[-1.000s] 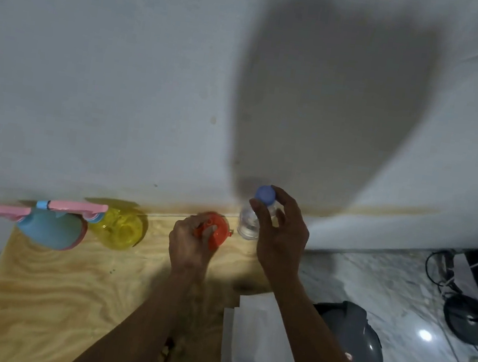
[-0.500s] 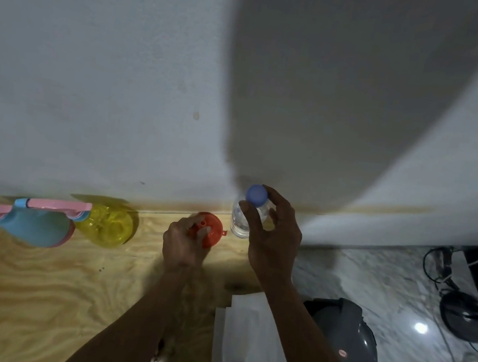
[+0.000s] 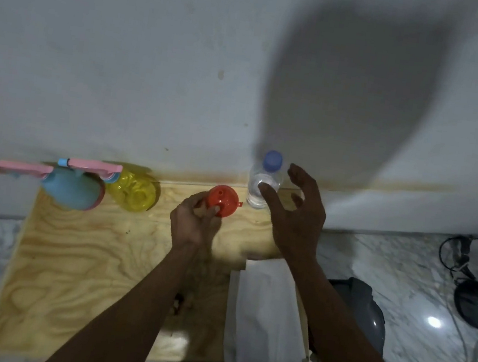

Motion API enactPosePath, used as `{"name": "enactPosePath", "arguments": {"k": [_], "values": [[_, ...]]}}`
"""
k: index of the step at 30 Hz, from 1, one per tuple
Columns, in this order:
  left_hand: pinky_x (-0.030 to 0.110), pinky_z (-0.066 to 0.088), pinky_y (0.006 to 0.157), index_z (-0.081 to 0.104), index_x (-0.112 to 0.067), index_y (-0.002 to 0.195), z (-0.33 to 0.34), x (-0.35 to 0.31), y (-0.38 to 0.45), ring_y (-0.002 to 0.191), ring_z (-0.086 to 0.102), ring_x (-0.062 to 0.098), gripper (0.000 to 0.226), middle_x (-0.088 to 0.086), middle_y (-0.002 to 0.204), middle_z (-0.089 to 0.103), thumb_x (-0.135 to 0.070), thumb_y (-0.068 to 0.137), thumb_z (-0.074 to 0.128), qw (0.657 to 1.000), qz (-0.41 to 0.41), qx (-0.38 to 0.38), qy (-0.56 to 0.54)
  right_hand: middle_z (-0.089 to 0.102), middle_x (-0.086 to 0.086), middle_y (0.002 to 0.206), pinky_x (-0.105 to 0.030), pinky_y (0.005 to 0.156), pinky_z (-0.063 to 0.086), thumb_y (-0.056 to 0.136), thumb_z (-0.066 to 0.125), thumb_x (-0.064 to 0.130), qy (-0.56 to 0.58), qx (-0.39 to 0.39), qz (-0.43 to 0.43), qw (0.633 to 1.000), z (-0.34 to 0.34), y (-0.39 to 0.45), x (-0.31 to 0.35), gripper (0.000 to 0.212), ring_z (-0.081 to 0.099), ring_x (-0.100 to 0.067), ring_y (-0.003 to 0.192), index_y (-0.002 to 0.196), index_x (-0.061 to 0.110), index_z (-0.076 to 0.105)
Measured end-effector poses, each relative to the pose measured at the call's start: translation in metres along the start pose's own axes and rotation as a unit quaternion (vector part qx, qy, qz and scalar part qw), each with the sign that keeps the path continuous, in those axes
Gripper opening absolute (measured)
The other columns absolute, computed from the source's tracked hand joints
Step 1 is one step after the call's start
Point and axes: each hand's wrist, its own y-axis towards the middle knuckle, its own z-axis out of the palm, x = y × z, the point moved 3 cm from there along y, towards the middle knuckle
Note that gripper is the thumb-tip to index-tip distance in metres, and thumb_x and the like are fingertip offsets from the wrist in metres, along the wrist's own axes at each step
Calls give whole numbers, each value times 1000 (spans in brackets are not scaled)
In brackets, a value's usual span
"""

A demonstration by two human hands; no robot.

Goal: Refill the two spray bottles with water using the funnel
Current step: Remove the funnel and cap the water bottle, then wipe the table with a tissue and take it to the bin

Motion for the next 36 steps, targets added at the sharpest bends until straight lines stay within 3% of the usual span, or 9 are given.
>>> {"name": "enactPosePath", "arguments": {"k": [3, 6, 12, 17, 20, 22, 26, 30, 36], "values": [[9, 48, 69, 71, -4, 117, -18, -1, -28, 88, 63, 13, 30, 1, 99, 67, -8, 88, 74, 1000, -2, -16, -22, 66, 6, 122, -36, 94, 55, 81, 82, 35, -2, -16, 23, 1000, -11, -25, -7, 55, 62, -7, 110, 129, 19, 61], [9, 50, 71, 71, -20, 114, -37, 4, -57, 80, 62, 4, 27, -8, 92, 67, -15, 88, 75, 999, 30, -13, -18, 67, 6, 118, -30, 88, 56, 85, 79, 27, 5, -22, 41, 999, -20, -56, -18, 46, 63, -6, 107, 127, 17, 62], [3, 45, 75, 75, -19, 113, -72, 56, -107, 95, 66, 6, 21, -6, 104, 72, -19, 92, 72, 996, 88, 5, 13, 67, 7, 109, -33, 82, 57, 90, 73, 17, -31, -26, 65, 997, -34, -134, -42, 30, 62, -4, 99, 119, 19, 65], [11, 50, 75, 73, -23, 119, -85, 103, -148, 94, 67, 1, 28, -9, 107, 73, -31, 93, 68, 989, 129, 60, 52, 65, 4, 112, -38, 89, 53, 90, 71, 19, -125, 14, 91, 988, -35, -198, -69, 28, 61, -10, 99, 118, 16, 67], [28, 58, 75, 67, -24, 127, -70, 127, -160, 92, 68, 9, 37, -5, 104, 71, -39, 94, 62, 979, 139, 132, 73, 62, -4, 128, -33, 99, 42, 89, 73, 27, -184, 50, 142, 971, -33, -216, -89, 38, 55, -25, 120, 125, 17, 64], [38, 57, 80, 61, -26, 132, -56, 140, -165, 102, 66, 22, 43, 2, 113, 68, -47, 95, 56, 964, 160, 166, 133, 55, -4, 139, -31, 101, 36, 88, 73, 34, -227, 66, 170, 957, -32, -222, -98, 48, 45, -24, 131, 132, 19, 59], [49, 53, 94, 59, -19, 137, -37, 150, -173, 128, 52, 35, 56, 13, 140, 55, -52, 91, 55, 942, 189, 153, 232, 44, -3, 148, -42, 104, 40, 90, 69, 41, -292, 89, 201, 931, -28, -228, -111, 60, 35, -24, 137, 143, 24, 47], [55, 41, 106, 53, -22, 143, -24, 157, -173, 144, 34, 38, 68, 16, 155, 41, -63, 89, 45, 920, 182, 167, 303, 53, -5, 136, -41, 100, 42, 92, 68, 32, -296, 95, 212, 926, -23, -229, -125, 52, 42, -26, 129, 139, 21, 50], [52, 26, 116, 40, -28, 151, -17, 164, -177, 153, 14, 29, 68, 8, 165, 20, -54, 91, 61, 910, 166, 175, 338, 68, -5, 114, -41, 92, 51, 93, 66, 18, -218, 49, 196, 955, -22, -234, -134, 39, 61, -26, 109, 131, 22, 58]]}}
